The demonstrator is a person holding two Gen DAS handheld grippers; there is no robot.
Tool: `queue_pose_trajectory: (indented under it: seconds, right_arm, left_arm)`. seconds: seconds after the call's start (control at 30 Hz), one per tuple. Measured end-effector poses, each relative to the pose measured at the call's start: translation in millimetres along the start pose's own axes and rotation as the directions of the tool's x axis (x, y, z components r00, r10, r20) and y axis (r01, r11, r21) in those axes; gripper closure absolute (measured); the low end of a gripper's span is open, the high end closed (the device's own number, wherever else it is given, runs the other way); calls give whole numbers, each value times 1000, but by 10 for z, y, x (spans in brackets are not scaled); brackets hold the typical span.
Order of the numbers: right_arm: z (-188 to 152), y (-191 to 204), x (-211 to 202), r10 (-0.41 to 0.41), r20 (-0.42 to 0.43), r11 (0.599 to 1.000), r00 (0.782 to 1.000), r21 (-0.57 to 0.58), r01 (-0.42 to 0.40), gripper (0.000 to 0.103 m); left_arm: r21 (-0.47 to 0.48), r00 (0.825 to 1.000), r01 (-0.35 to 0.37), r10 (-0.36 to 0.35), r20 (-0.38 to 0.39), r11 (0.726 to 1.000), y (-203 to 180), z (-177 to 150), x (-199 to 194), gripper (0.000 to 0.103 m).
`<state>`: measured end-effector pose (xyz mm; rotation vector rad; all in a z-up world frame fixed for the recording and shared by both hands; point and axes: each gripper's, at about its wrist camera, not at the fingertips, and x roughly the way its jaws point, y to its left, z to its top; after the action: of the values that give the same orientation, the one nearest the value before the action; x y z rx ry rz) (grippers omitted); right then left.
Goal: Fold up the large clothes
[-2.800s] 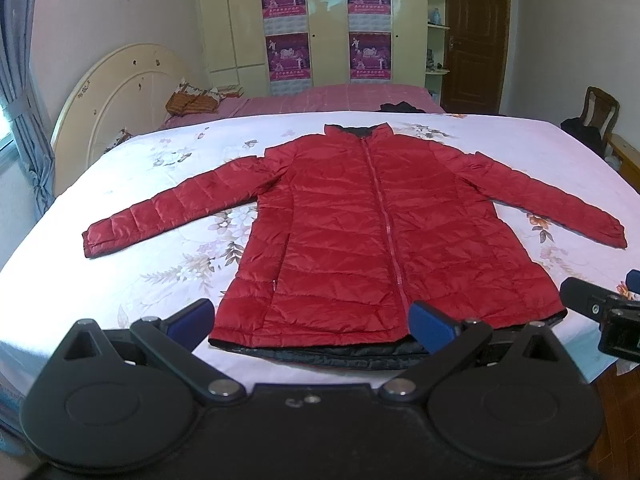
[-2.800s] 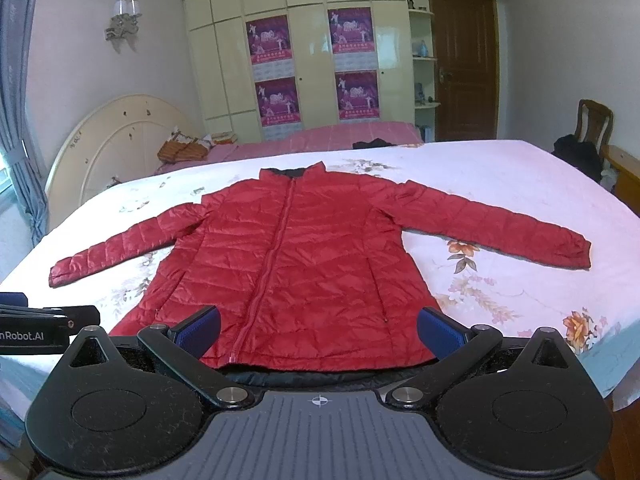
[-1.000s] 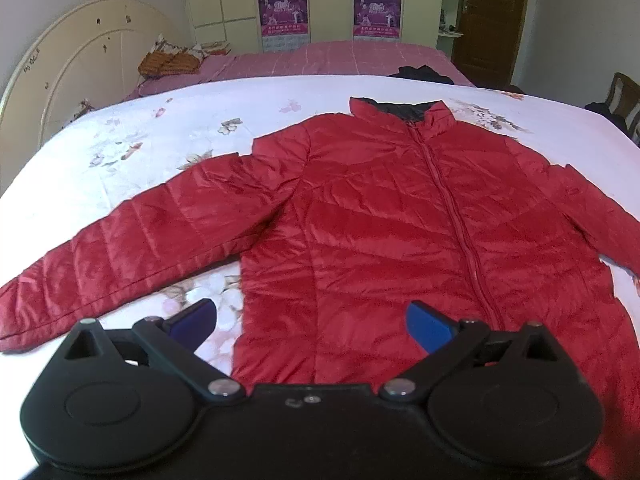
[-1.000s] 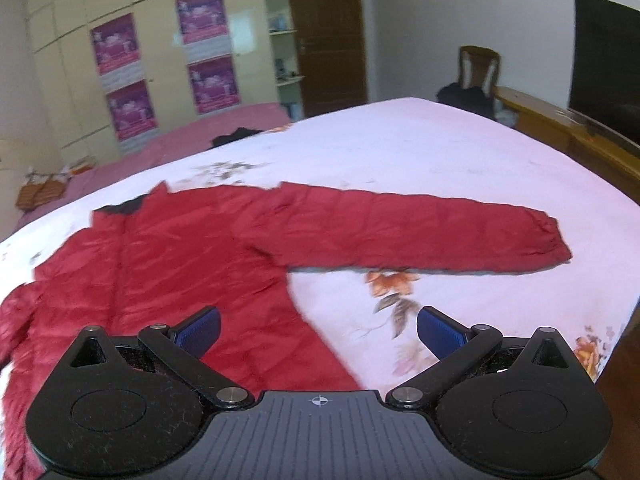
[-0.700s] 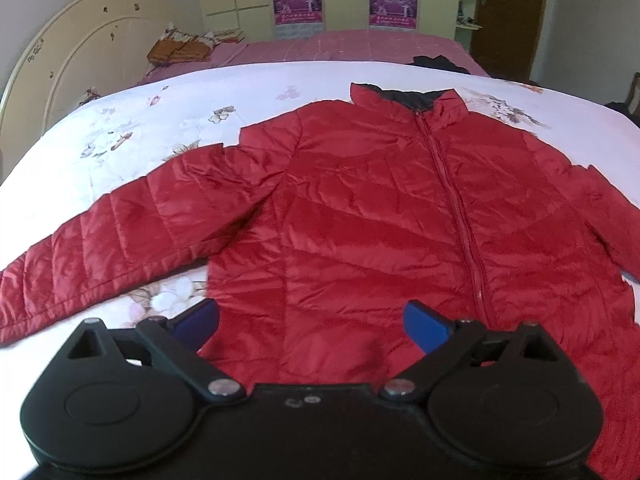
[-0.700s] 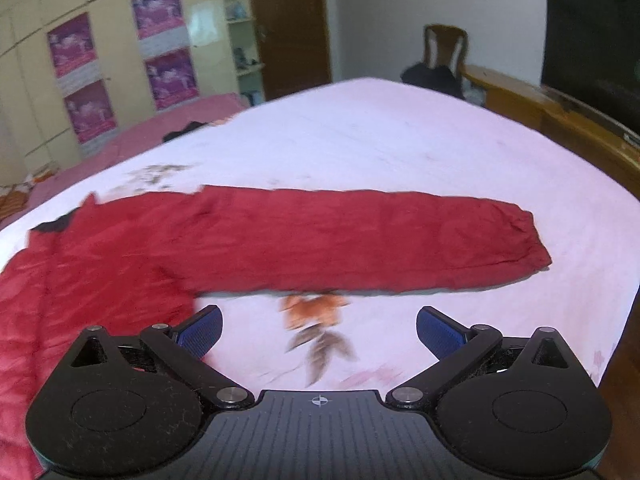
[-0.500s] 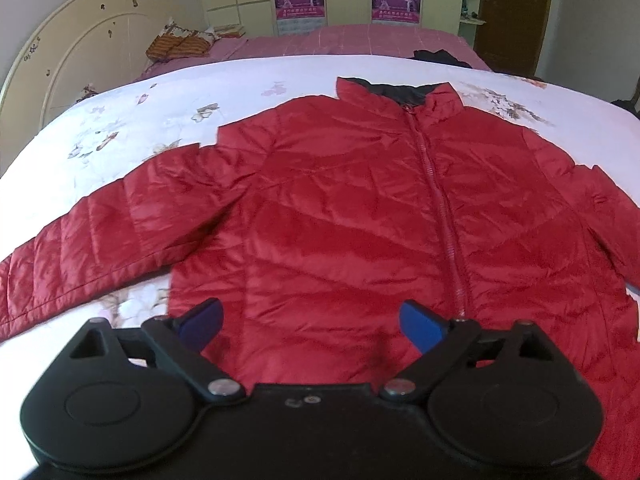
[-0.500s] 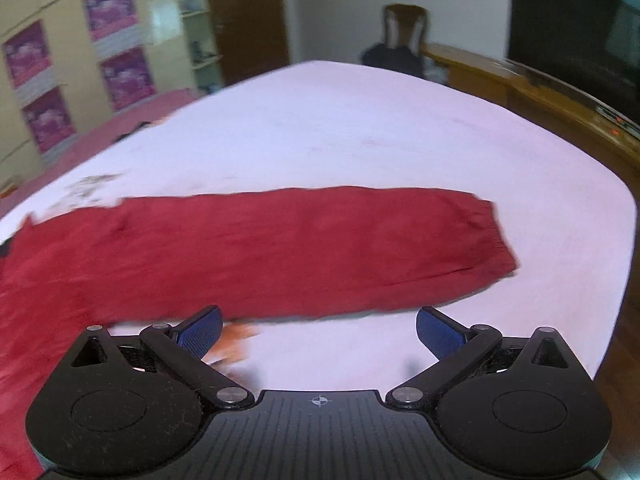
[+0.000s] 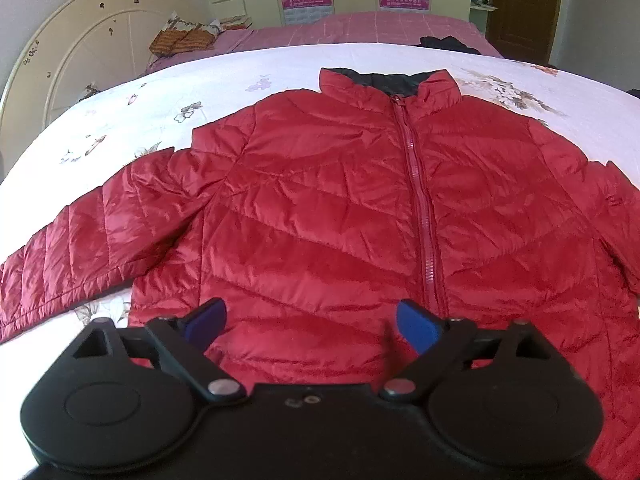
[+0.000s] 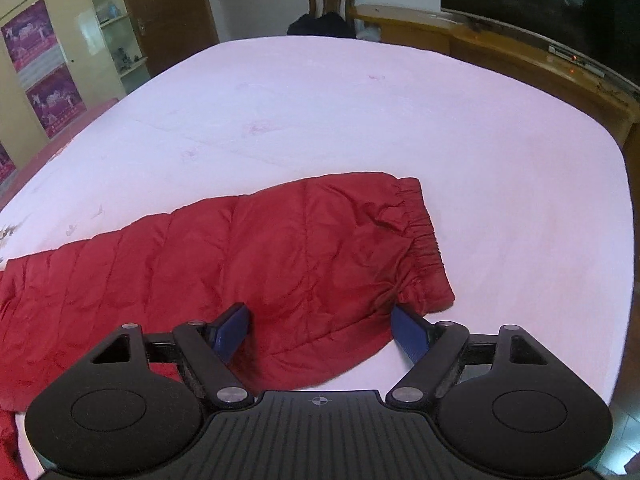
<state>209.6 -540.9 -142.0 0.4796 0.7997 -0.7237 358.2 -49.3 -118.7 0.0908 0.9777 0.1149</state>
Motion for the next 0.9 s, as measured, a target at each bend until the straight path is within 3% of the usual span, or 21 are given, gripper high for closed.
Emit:
queue_pose_trajectory:
  seconds: [0.07, 0.17, 0.4, 0.57, 0.73, 0.9]
  right_arm:
    - [22, 12, 9, 14, 16, 1000, 1000, -9, -14, 62]
    - [108, 36, -6, 56, 23, 998, 998, 0, -56, 85]
    - [191, 534, -352, 159, 115, 985, 981, -84, -150, 88]
    - [120, 1245, -758, 285, 166, 946, 944, -209, -249, 88]
    - [-159, 2183, -1104, 440, 132, 857, 888, -358, -371, 88]
    - [-632, 3124, -1222, 569, 19, 733, 822, -464, -497, 88]
  left_arm:
    - [-4, 1000, 2, -2, -7, 1000, 3, 23, 5, 16]
    - [-2, 1000, -6, 6, -3, 1000, 19, 53, 4, 16]
    - [-10, 1000, -4, 4, 14, 1000, 194, 111, 0, 16]
    - [-6, 999, 6, -5, 32, 1000, 414, 156, 32, 16]
    - [-20, 999, 14, -13, 49, 1000, 697, 212, 68, 16]
    - [-33, 999, 9, -7, 52, 999, 988, 259, 144, 16]
